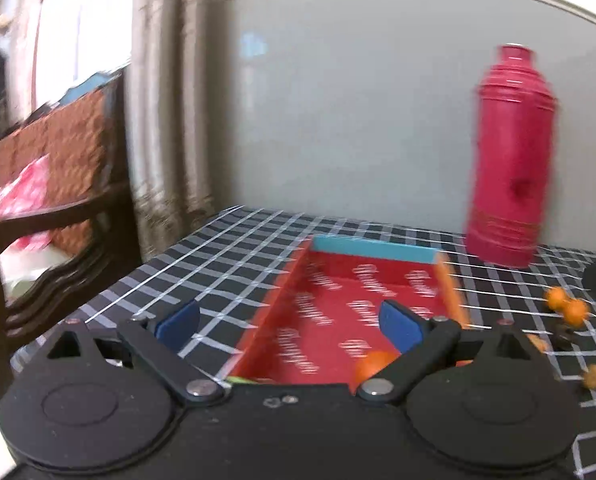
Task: Organize fruits
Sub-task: 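Close the left gripper on the orange carrot piece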
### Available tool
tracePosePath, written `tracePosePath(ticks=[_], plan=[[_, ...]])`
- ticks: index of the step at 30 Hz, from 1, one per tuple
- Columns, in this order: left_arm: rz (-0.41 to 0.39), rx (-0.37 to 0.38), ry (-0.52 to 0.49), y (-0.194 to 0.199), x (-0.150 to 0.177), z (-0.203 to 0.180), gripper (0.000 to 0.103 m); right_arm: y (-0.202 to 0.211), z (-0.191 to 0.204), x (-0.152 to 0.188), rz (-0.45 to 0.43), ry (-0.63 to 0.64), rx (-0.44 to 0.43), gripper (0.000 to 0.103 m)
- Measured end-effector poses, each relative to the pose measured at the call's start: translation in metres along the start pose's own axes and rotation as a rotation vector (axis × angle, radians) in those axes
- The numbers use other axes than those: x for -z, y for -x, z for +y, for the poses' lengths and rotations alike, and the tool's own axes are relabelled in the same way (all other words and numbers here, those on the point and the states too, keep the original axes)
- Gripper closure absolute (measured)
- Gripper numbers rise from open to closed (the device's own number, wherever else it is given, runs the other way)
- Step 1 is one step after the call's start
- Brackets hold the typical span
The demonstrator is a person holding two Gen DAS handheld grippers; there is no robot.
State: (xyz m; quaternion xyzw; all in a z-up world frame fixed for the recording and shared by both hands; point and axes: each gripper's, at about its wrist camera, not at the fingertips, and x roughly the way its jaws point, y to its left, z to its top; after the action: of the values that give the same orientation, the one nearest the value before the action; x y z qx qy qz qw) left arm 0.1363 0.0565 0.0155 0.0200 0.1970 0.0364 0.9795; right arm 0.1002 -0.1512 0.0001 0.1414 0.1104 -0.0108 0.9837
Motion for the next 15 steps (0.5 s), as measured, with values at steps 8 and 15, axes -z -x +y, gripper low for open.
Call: tracePosePath(ticks=[8,15], plan=[[-0.048,0.184,-0.162,0.029,0.023,-0.085,0.014,0.035,-0.078,-0.020,-0.093,-0.156,0.244,0.000],[0.057,0.224,-0.209,0.031,0.053,-0.148,0.032,0.056,-0.113,-0.022,-0.089,-0.213,0.273,0.000]])
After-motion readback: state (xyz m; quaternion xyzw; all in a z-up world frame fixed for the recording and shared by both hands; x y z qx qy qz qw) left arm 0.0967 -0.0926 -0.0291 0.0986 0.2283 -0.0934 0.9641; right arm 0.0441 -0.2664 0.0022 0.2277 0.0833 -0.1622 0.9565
